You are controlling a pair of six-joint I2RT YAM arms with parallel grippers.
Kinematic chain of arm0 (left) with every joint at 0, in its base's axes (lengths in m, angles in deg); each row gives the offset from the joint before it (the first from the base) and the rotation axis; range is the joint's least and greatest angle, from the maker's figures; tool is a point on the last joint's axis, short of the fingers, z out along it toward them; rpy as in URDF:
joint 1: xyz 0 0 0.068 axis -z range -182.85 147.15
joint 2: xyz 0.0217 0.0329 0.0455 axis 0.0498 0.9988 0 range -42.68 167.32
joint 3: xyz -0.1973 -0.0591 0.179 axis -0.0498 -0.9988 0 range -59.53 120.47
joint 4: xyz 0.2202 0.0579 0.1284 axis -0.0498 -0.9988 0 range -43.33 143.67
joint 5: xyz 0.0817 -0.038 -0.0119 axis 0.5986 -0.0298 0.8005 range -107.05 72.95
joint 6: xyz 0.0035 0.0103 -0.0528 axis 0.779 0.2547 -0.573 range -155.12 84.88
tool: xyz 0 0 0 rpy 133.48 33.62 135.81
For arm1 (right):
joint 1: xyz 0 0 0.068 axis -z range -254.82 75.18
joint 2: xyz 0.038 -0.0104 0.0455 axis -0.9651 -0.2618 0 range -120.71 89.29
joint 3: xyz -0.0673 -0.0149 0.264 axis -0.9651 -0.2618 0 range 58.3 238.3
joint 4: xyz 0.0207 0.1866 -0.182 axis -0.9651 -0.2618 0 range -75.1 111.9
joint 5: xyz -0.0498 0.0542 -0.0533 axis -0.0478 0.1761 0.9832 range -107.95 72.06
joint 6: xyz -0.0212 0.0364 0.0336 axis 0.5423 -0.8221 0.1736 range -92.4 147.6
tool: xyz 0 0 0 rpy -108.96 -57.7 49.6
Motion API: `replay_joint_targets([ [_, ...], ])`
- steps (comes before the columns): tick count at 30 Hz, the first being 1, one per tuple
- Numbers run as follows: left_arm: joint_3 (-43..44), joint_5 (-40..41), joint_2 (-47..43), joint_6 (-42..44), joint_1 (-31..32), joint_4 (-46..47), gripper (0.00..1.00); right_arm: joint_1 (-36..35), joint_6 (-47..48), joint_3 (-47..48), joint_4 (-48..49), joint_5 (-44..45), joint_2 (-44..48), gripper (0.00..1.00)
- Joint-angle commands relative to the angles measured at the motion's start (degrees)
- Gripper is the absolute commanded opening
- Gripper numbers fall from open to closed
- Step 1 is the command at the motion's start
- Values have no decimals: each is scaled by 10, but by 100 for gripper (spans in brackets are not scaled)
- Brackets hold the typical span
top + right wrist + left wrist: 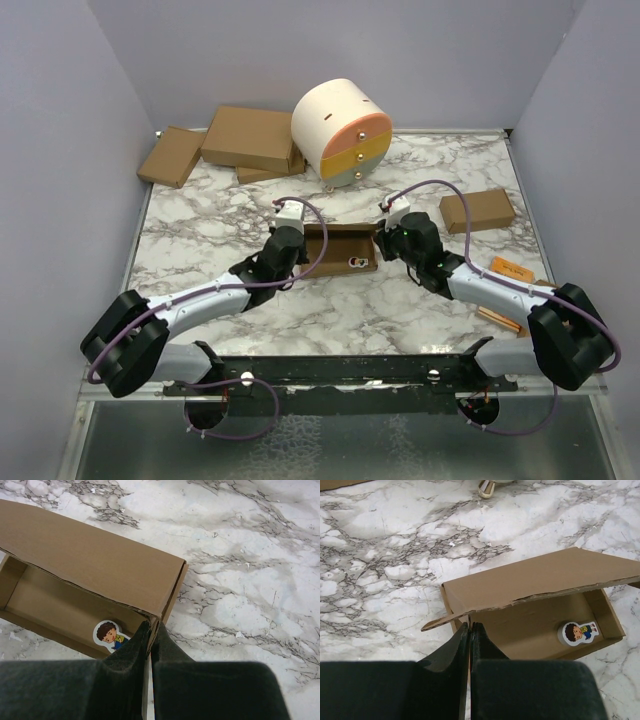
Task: Fold the paper box
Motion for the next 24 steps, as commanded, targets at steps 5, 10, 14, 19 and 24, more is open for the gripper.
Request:
replay_joint_targets([
  [5,49,-52,20,-32,17,-58,3,-23,-10,9,-24,-58,-14,1],
  [10,40,-63,23,-41,16,-59,3,-23,-8,14,-23,-52,-8,1],
  [14,35,-64,22,-43,17,-68,3,-23,-7,18,-24,-53,-9,1],
  [19,15,-62,14,-45,16,-77,3,-23,-6,14,-28,-57,-9,1],
  [24,-11,-71,-9,-53,16,-80,5,-23,0,5,-31,-58,-4,1],
])
